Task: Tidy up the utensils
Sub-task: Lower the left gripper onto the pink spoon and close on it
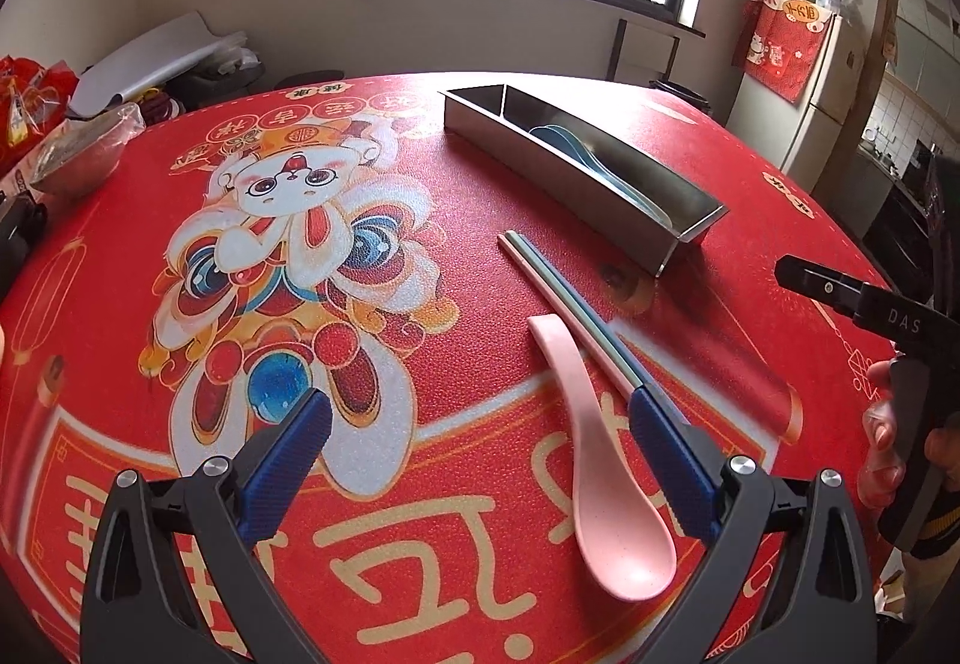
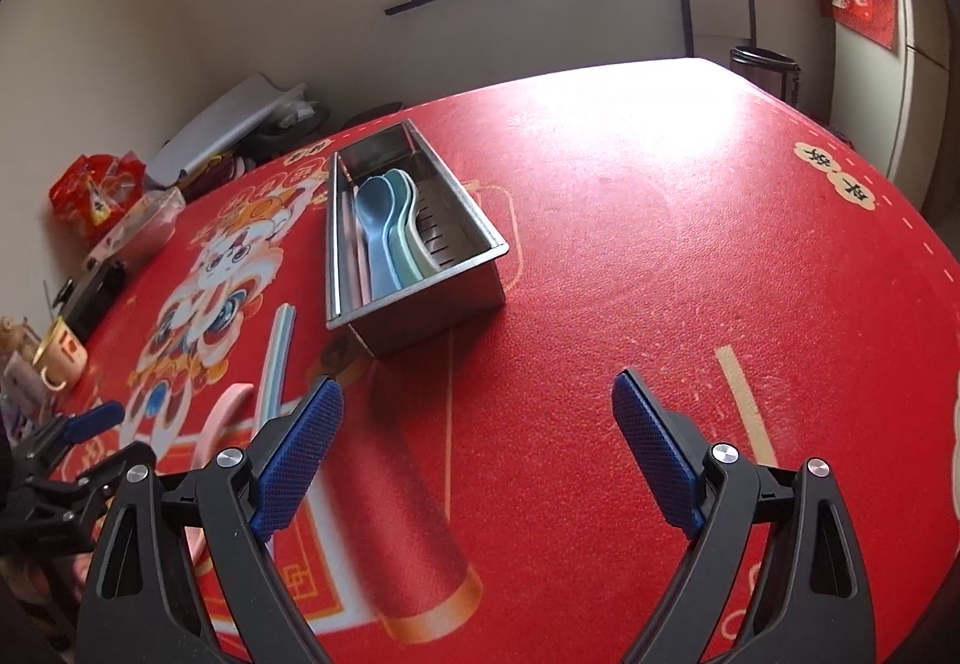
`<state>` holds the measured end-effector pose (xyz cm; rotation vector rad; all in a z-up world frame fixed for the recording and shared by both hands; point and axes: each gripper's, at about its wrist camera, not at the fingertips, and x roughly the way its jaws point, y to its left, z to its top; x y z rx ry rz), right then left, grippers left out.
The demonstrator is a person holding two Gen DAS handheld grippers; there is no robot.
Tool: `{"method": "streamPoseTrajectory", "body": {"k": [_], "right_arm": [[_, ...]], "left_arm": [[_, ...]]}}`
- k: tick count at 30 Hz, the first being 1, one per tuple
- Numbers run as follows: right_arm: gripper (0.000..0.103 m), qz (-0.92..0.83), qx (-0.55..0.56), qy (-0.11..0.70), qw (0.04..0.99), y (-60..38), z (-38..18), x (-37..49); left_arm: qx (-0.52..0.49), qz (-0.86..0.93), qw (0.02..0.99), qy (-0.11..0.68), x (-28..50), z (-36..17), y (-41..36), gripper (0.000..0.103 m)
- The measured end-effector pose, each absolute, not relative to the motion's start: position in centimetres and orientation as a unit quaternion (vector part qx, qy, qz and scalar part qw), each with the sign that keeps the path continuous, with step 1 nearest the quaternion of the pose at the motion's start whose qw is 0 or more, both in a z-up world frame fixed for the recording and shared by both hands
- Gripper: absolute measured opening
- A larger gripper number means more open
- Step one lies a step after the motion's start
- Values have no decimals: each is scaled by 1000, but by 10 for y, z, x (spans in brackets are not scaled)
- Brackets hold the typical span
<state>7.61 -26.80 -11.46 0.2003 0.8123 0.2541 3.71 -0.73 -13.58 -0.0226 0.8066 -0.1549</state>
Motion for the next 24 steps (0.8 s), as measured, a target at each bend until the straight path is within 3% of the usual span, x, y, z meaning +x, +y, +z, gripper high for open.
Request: {"method": "streamPoseTrajectory", "body": {"k": [13,18,23,24], "right_arm": [[88,124,100,395,905,-260,-121,70],[88,123,112,397,902,-262,-123,72],[88,129,110,395,903,-260,-124,71],[88,130,110,394,903,-260,-124,71]], "left_arm": [[-15,-88,920,381,35,-133,-6,95],[-26,-102,914,391,40,-138,-9,81],[-39,-129,903,407,47,-144,-15,47],[-44,-133,901,410,48,-146,-15,45]]}}
